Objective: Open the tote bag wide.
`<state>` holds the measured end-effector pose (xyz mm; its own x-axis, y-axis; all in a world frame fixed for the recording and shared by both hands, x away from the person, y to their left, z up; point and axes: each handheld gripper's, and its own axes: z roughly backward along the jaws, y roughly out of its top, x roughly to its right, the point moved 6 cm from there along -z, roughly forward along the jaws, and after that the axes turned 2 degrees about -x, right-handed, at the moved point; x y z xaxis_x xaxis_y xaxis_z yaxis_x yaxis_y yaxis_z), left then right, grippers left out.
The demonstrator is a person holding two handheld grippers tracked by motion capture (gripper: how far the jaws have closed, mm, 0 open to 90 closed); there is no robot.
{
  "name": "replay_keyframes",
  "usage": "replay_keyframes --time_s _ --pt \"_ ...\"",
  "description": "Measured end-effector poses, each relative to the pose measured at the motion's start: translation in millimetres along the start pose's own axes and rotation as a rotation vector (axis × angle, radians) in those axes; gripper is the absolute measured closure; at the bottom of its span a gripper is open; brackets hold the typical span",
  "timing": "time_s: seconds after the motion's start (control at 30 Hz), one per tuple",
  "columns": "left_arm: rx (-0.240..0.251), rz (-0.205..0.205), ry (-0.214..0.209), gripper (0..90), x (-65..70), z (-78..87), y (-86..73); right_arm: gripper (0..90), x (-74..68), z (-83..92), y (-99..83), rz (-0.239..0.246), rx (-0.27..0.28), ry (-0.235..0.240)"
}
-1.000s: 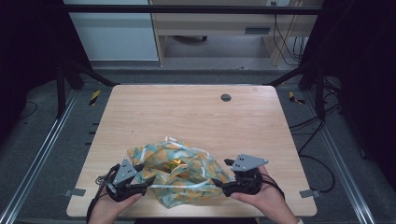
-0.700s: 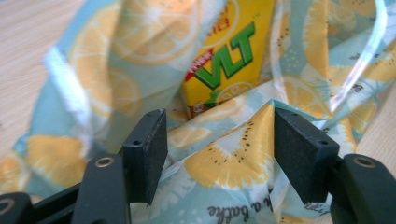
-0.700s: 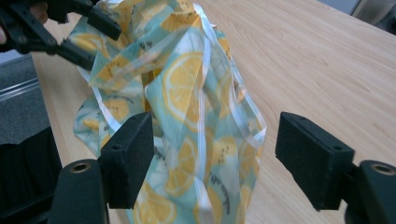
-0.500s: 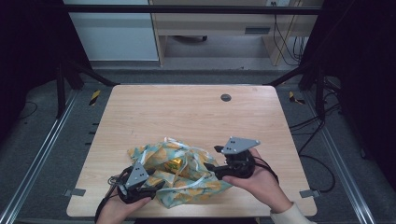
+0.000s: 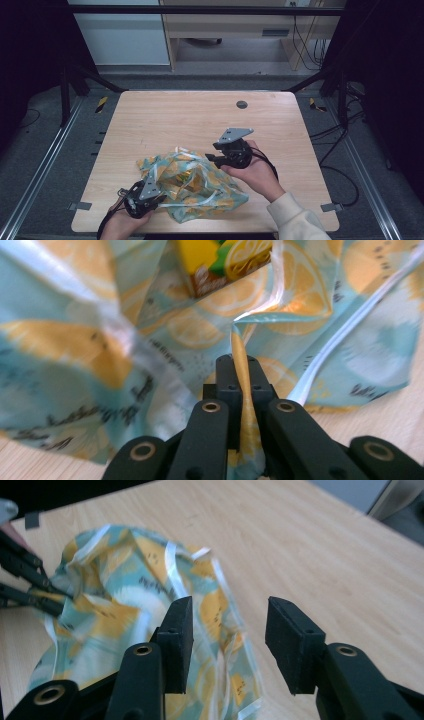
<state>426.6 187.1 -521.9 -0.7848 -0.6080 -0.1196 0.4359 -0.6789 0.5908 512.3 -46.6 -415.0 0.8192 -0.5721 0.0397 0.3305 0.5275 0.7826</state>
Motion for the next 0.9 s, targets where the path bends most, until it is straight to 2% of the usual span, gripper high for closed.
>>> replay_keyframes --time_s 0.1,0.3,0.43,0.53,0.6,0.67,0.7,0.8,0.9 --pt "0.0 0.01 0.014 88.8 -2.5 0.1 -1.5 52.8 -8.1 -8.4 -8.4 0.008 -0.032 0.029" --pt "0.027 0.034 0.058 78.8 -8.4 1.8 -0.9 38.1 -23.8 -14.6 -20.1 0.02 -0.053 0.086" --pt "0.038 0.041 0.053 78.2 -9.3 2.2 -0.2 27.3 -28.8 -20.4 -25.7 0.031 -0.088 0.101" --pt "0.032 0.03 0.047 79.2 -7.9 1.9 -0.7 27.5 -29.5 -27.7 -28.5 0.035 -0.112 0.098" --pt "0.033 0.029 0.046 79.1 -7.3 1.9 -0.7 34.0 -30.7 -32.1 -31.0 0.042 -0.137 0.097" --pt "0.034 0.025 0.047 79.0 -7.5 2.0 -0.8 47.1 -30.6 -33.9 -33.3 0.057 -0.157 0.09" --pt "0.033 0.026 0.045 79.1 -7.3 1.8 -0.9 55.9 -30.7 -33.5 -33.5 0.056 -0.155 0.09" --pt "0.027 0.019 0.037 83.2 -5.6 1.2 -0.8 72.9 -27.8 -32.1 -33.1 0.05 -0.148 0.085" --pt "0.012 0.004 0.023 88.8 -3.1 0.7 -0.7 81.1 -20.9 -29.9 -29.3 0.024 -0.117 0.075"
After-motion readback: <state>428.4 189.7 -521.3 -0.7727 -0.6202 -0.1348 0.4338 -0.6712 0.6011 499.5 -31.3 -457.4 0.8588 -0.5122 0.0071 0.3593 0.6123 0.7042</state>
